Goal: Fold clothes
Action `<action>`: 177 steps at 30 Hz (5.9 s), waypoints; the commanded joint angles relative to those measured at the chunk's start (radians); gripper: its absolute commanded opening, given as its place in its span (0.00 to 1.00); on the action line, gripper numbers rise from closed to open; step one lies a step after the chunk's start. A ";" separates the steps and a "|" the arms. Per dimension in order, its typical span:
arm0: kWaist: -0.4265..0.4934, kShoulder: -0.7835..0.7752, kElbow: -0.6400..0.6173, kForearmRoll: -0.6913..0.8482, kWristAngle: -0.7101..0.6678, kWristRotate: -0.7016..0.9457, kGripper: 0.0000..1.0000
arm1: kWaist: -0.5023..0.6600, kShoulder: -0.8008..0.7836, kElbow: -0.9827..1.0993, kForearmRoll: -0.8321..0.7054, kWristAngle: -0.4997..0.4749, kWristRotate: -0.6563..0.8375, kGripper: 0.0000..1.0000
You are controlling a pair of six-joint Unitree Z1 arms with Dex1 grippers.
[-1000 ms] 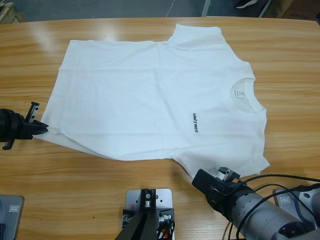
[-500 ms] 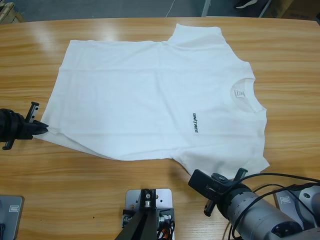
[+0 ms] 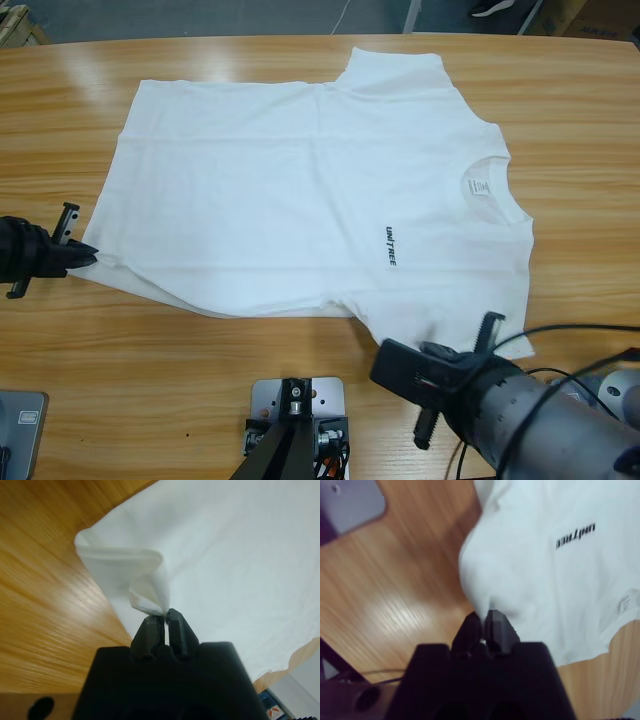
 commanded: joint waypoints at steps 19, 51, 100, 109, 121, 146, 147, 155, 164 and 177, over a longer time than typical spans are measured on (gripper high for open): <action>0.054 0.052 -0.047 -0.039 -0.001 0.004 0.00 | -0.487 0.102 -0.217 0.025 -0.220 -0.476 0.00; 0.076 0.169 -0.126 -0.178 -0.001 0.102 0.00 | -0.669 0.231 -0.274 -0.009 -0.249 -0.678 0.00; -0.051 0.167 -0.234 0.030 -0.154 1.345 0.93 | -0.818 0.122 -0.057 -0.298 0.276 -0.621 0.94; -0.049 0.190 -0.256 0.030 -0.147 1.339 0.93 | -0.861 0.250 -0.070 -0.341 0.180 -0.635 0.87; -0.049 0.204 -0.257 0.030 -0.147 1.334 0.93 | -0.891 0.284 -0.087 -0.346 0.111 -0.722 0.00; -0.049 0.217 -0.251 0.153 -0.079 1.256 0.93 | -0.631 0.083 -0.045 -0.096 0.102 -0.838 0.00; -0.049 0.216 -0.251 0.153 -0.079 1.256 0.93 | -0.619 0.092 -0.048 -0.080 0.100 -0.838 0.00; -0.048 0.219 -0.249 0.151 -0.078 1.256 0.93 | -0.574 0.162 -0.053 -0.001 0.107 -0.834 0.00; -0.048 0.221 -0.245 0.151 -0.078 1.253 0.93 | -0.574 0.211 -0.064 0.017 0.131 -0.778 0.88; -0.013 0.217 -0.276 0.150 -0.040 1.286 0.93 | -0.713 -0.183 -0.124 0.223 0.082 -0.402 1.00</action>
